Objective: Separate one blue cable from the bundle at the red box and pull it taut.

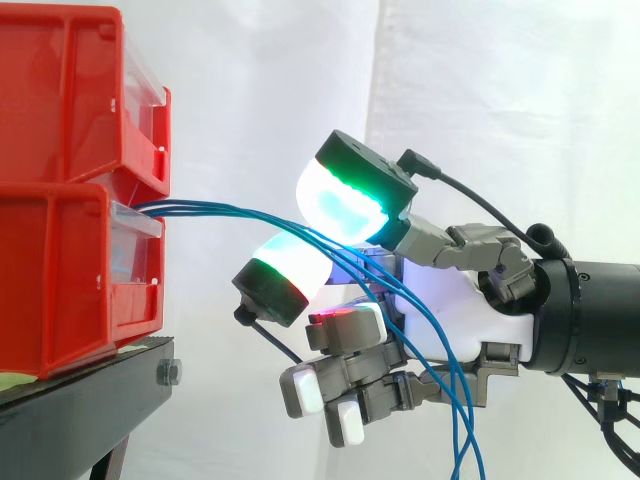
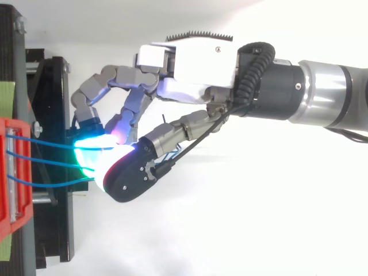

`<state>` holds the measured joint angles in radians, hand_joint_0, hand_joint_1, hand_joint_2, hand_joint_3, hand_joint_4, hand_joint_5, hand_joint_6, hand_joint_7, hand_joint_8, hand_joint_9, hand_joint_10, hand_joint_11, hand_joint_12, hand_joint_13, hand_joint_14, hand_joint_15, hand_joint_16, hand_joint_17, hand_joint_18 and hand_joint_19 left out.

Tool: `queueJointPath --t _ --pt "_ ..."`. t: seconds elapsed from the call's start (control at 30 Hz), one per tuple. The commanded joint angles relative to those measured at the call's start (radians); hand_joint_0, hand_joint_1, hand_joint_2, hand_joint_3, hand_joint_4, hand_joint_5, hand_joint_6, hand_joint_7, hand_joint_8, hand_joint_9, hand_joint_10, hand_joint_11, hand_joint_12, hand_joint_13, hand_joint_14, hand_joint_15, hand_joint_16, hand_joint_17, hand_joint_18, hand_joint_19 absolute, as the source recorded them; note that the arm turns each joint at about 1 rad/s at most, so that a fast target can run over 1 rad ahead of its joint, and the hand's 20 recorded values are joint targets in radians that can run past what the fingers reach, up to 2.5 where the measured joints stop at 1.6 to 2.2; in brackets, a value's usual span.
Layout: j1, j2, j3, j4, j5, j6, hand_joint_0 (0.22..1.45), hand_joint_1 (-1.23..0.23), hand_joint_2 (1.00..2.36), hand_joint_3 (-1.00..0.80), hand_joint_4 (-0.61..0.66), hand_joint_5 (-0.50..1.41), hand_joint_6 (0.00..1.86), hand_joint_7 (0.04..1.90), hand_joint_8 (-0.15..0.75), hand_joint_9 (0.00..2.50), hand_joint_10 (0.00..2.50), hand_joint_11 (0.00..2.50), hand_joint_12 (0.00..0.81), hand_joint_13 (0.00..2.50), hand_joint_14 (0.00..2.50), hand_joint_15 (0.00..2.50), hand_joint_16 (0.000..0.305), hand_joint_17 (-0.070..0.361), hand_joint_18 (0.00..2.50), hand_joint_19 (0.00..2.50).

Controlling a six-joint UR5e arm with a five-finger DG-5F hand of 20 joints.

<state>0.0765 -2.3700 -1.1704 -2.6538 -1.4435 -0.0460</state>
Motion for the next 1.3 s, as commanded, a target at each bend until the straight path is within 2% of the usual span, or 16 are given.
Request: queueJointPath --t 0.0,0.1,0.27,0.3,0.4,0.53,0.67,0.73,0.83,0.87,0.97,1.1,1.17,1.27 --pt "0.0 0.0 0.0 0.0 0.0 0.0 0.53 -0.65 1.0 -0.5 0.0 -0.17 0.89 1.12 0.277 1.24 0.03 1.19 0.408 0.97 0.03 0.78 0.054 0.122 0.87 0.85" --pt "0.0 0.0 0.0 0.0 0.0 0.0 0.6 -0.65 1.0 -0.5 0.0 -0.18 0.89 1.13 0.266 1.23 0.03 1.19 0.396 0.97 0.03 0.79 0.051 0.115 0.85 0.87" --pt "0.0 0.0 0.0 0.0 0.0 0.0 0.68 -0.78 1.0 -0.46 -0.02 -0.18 0.89 1.14 0.271 1.23 0.03 1.21 0.393 0.97 0.03 0.79 0.051 0.116 0.85 0.86" --pt "0.0 0.0 0.0 0.0 0.0 0.0 0.72 -0.88 1.0 -0.45 -0.03 -0.19 0.9 1.15 0.262 1.18 0.03 1.2 0.395 0.96 0.03 0.79 0.053 0.118 0.81 0.82" --pt "0.0 0.0 0.0 0.0 0.0 0.0 0.76 -0.94 1.0 -0.5 0.02 -0.23 0.92 1.08 0.243 0.97 0.02 1.16 0.392 0.79 0.03 0.74 0.06 0.136 0.69 0.68" --pt "0.0 0.0 0.0 0.0 0.0 0.0 0.72 -1.01 1.0 -0.5 0.04 -0.26 0.93 1.06 0.229 0.78 0.02 1.12 0.401 0.64 0.02 0.63 0.064 0.144 0.6 0.55" --pt "0.0 0.0 0.0 0.0 0.0 -0.002 0.65 -1.03 1.0 -0.5 0.02 -0.26 0.92 1.05 0.234 0.75 0.02 1.11 0.4 0.6 0.02 0.61 0.064 0.144 0.56 0.54" --pt "0.0 -0.002 0.0 0.0 0.0 -0.002 0.58 -1.01 1.0 -0.5 0.03 -0.26 0.92 1.04 0.248 0.79 0.02 1.12 0.402 0.6 0.02 0.62 0.064 0.145 0.56 0.59" --pt "0.0 0.0 0.0 0.0 0.0 -0.002 0.48 -0.88 1.0 -0.5 0.07 -0.25 0.91 0.99 0.282 0.87 0.02 1.13 0.44 0.68 0.02 0.65 0.068 0.153 0.6 0.66" --pt "0.0 0.0 0.0 0.0 0.0 -0.002 0.48 -0.87 1.0 -0.5 0.07 -0.24 0.91 0.98 0.285 0.89 0.02 1.13 0.438 0.68 0.02 0.65 0.068 0.153 0.61 0.67" --pt "0.0 0.0 0.0 0.0 0.0 -0.002 0.48 -0.68 1.0 -0.5 0.07 -0.23 0.88 0.97 0.297 0.99 0.02 1.15 0.445 0.74 0.02 0.67 0.067 0.15 0.65 0.71" --pt "0.0 0.0 0.0 0.0 0.0 -0.002 0.47 -0.58 1.0 -0.5 0.07 -0.21 0.87 0.99 0.303 1.03 0.02 1.16 0.456 0.71 0.02 0.66 0.067 0.15 0.62 0.72" --pt "0.0 0.0 0.0 0.0 0.0 -0.002 0.5 -0.49 1.0 -0.5 0.05 -0.21 0.86 1.0 0.287 1.04 0.02 1.16 0.438 0.7 0.02 0.66 0.063 0.142 0.6 0.73" --pt "0.0 0.0 0.0 0.0 0.0 -0.002 0.55 -0.43 1.0 -0.5 0.03 -0.2 0.85 1.02 0.268 1.04 0.02 1.18 0.421 0.7 0.02 0.67 0.059 0.133 0.57 0.75"
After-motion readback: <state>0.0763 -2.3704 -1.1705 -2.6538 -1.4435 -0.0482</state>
